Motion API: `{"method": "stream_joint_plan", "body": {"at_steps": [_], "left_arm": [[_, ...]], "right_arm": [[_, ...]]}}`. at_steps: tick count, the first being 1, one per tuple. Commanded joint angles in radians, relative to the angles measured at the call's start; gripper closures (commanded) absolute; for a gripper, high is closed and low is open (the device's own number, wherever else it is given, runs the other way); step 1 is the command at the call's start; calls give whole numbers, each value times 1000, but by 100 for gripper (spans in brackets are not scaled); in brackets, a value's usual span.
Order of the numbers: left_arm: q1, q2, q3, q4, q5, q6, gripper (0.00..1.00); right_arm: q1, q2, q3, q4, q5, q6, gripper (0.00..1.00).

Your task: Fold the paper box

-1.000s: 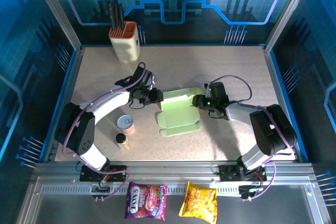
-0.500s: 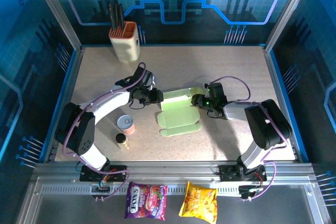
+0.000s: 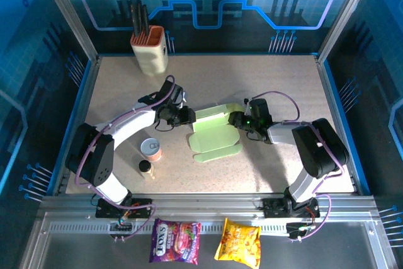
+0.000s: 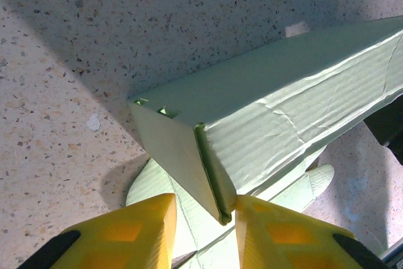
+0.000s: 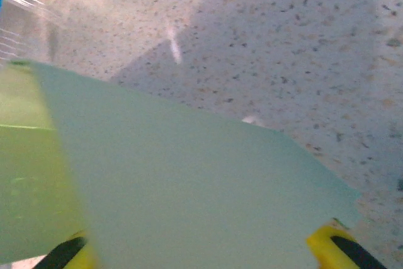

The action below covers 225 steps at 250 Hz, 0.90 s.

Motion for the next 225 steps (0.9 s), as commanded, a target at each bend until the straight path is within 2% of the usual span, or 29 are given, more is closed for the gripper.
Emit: {"method": "stream_joint_plan", "body": {"at_steps": [1, 71, 137, 225], "left_arm": [[-6, 8, -13, -31, -15, 26, 69], [-6, 11, -10, -34, -15, 27, 69], [-6, 11, -11, -36, -16, 29, 70], [-6, 13, -17, -34, -18, 26, 70]], "right_arm": [[-14, -10, -11, 77, -76, 23, 71], [-13, 37, -16, 157, -136, 63, 70], [-12, 93, -13, 226, -184, 97, 74], [-3, 147, 8, 247, -220, 104, 75]]}}
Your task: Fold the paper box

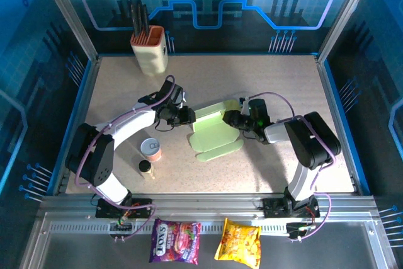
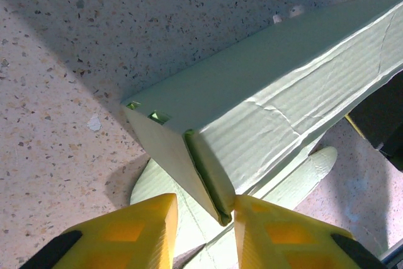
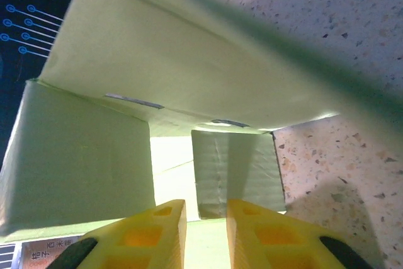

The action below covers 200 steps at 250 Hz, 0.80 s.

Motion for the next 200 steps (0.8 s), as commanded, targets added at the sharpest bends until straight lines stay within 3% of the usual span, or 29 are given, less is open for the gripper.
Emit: {"method": "stream_joint_plan", "body": {"at_steps": [1, 61, 103, 160, 200], "left_arm": [[-6, 13, -17, -34, -18, 27, 70], [-6, 13, -18, -34, -19, 25, 70], [-7, 13, -21, -33, -24, 26, 70], [-7, 16, -19, -30, -22, 26, 69], [-6, 13, -20, -32, -22, 28, 69]], "right_arm": [[-2, 33, 8, 29, -38, 8, 75], [2, 56, 31, -9, -38, 0, 75], [-23, -34, 3, -87, -16, -50, 74], [-71, -202, 3, -322, 22, -214, 64], [-98, -283, 23, -449, 125, -340, 56]]}}
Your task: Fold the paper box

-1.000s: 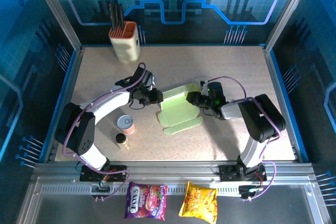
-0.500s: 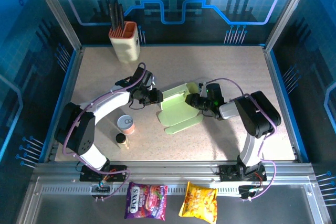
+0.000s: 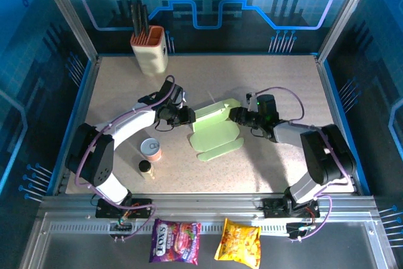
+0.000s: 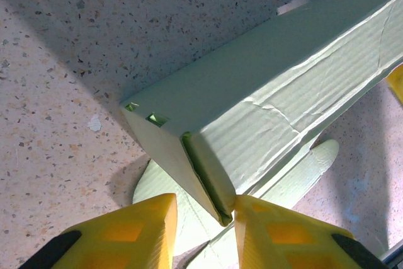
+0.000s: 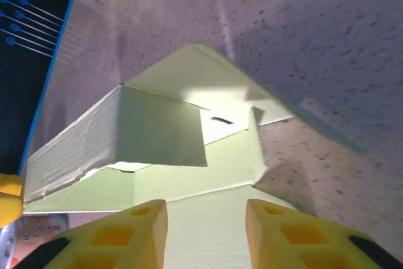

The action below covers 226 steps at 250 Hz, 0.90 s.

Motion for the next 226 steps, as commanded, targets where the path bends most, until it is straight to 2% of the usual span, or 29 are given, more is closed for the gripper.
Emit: {"method": "stream_joint_plan", "body": {"at_steps": [1, 34, 68, 104, 133, 159, 188, 226], "left_arm": [[-6, 14, -20, -32, -21, 30, 69], [-6, 10, -22, -33, -22, 31, 69], [-6, 4, -25, -34, -24, 34, 69], [-6, 6, -24, -33, -22, 33, 69], [-7, 4, -23, -35, -27, 35, 69], [-7, 1, -24, -36, -25, 36, 69], [-6, 3, -23, -35, -23, 35, 69], [-6, 5, -22, -31, -16, 34, 69]], "right_arm": [[-23, -47, 19, -164, 101, -149, 56], [-29, -45, 36, -161, 174, -277, 52], [-40, 6, 65, -105, 134, -404, 46], [-49, 111, 156, -125, 65, -427, 44], [-48, 167, 201, -131, 68, -433, 45], [-48, 192, 234, -133, 48, -441, 53], [-48, 194, 241, -139, 27, -442, 69], [-30, 149, 220, -164, 45, -451, 85]]}}
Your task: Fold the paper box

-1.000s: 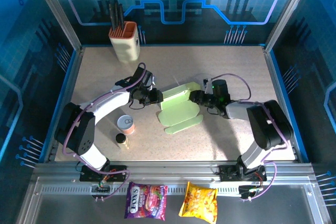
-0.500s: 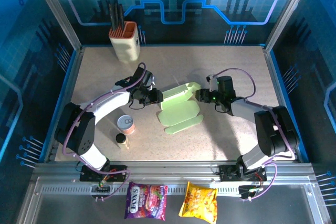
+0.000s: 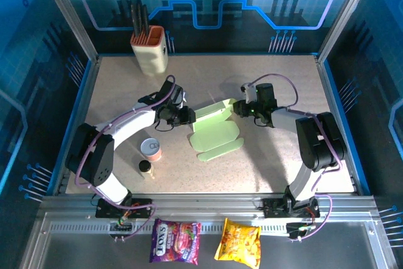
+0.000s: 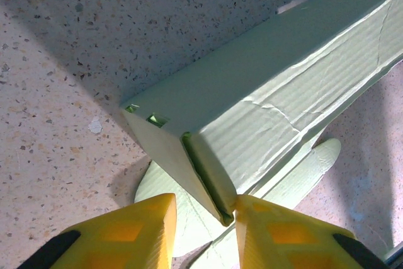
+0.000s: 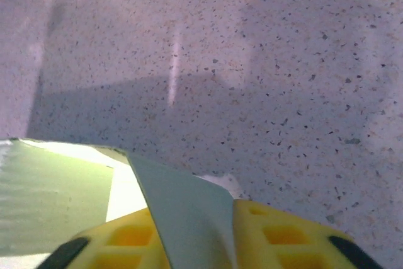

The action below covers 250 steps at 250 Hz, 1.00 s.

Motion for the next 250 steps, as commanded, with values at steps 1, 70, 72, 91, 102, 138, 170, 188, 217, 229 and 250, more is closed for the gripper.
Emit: {"method": "stream_joint_plan", "body": {"at_steps": [1, 70, 72, 91, 102, 138, 170, 188, 217, 229, 250], "left_arm": [[-6, 5, -20, -34, -14, 15, 69], [-7, 6, -21, -28, -7, 16, 69], [-7, 6, -22, -29, -7, 16, 69], [-8, 6, -21, -28, -5, 15, 69], [-6, 2, -21, -28, -5, 14, 69], [-6, -3, -23, -29, 0, 10, 69], [-8, -24, -30, -38, 10, 4, 69], [-11, -46, -40, -52, 18, 3, 69], [-19, -103, -74, -80, 44, -1, 66], [-22, -128, -89, -94, 56, -2, 65], [-26, -175, -120, -114, 73, -8, 62]], "right_arm": [[5, -41, 6, -40, -6, -14, 86], [95, -134, 0, -131, 131, -13, 95], [98, -138, 0, -133, 137, -12, 95], [123, -157, 0, -161, 178, 0, 95], [138, -168, -2, -171, 196, 7, 96], [184, -186, 0, -187, 251, 44, 96], [220, -174, -36, -166, 280, 74, 96], [236, -155, -47, -128, 287, 79, 96], [251, -113, -78, -33, 272, 70, 96], [256, -100, -98, 21, 257, 60, 96], [270, -81, -126, 110, 235, 27, 96]]}}
